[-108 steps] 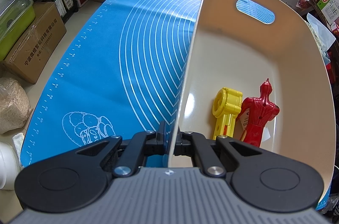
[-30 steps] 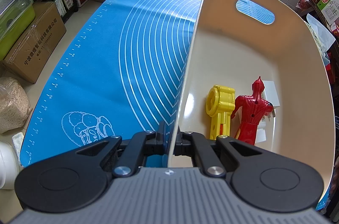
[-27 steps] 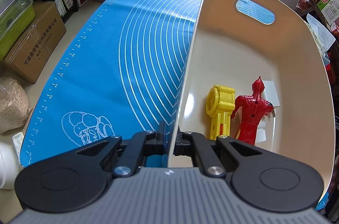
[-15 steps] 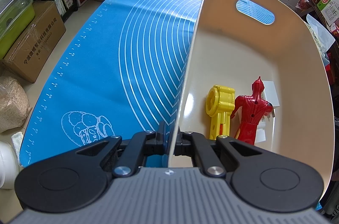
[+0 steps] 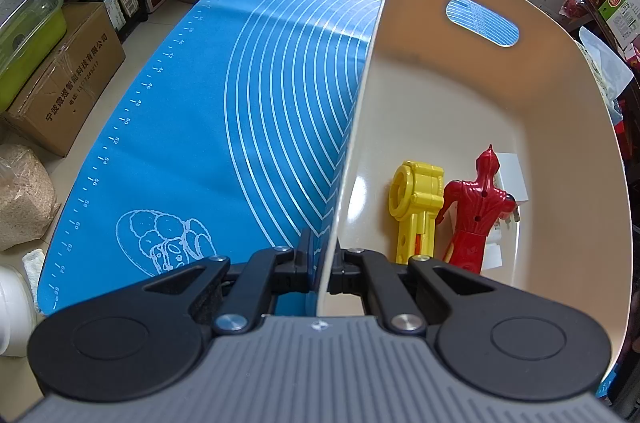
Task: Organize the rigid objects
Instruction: 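Return the right tool to the mat and grasp the second white charger, then lower the second white charger into the basket and open the right tool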
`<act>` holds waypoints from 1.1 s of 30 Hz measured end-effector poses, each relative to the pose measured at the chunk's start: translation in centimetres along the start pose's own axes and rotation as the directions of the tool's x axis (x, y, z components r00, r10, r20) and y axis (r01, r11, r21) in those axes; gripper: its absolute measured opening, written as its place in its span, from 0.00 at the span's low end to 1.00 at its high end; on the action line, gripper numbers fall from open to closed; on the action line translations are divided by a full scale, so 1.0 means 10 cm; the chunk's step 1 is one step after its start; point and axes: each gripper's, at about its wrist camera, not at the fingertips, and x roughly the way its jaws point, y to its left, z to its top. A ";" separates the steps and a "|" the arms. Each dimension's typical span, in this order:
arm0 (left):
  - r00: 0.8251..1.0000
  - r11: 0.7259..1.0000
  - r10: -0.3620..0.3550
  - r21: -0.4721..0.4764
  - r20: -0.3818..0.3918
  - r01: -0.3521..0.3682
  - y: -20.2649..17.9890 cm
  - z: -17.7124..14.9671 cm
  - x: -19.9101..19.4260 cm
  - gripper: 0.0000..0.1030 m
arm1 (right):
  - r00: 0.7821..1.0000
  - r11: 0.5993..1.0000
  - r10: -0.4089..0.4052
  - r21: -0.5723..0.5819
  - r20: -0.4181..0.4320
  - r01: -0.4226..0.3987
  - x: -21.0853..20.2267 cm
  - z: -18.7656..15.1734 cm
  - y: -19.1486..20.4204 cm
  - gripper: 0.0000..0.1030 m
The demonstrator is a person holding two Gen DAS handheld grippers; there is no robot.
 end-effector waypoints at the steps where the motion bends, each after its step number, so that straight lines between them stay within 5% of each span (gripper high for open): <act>1: 1.000 1.000 0.000 0.000 0.000 0.000 0.00 0.00 0.00 0.07 | 1.000 1.000 0.008 0.005 0.008 -0.008 -0.04 0.01 -0.02 0.35; 16: 1.000 1.000 0.004 0.002 0.000 -0.004 0.01 0.00 0.00 0.07 | 0.984 0.992 0.129 -0.018 0.127 -0.127 -0.76 0.28 0.01 0.35; 24: 1.000 1.000 0.004 0.003 0.000 -0.004 0.01 0.00 0.00 0.07 | 0.946 0.964 0.257 -0.126 0.197 -0.236 -1.12 0.46 0.53 0.35; 33: 1.000 1.000 0.004 0.002 0.000 -0.004 0.00 0.00 0.00 0.07 | 0.929 0.912 0.354 -0.263 0.112 -0.316 -1.02 0.30 1.25 0.35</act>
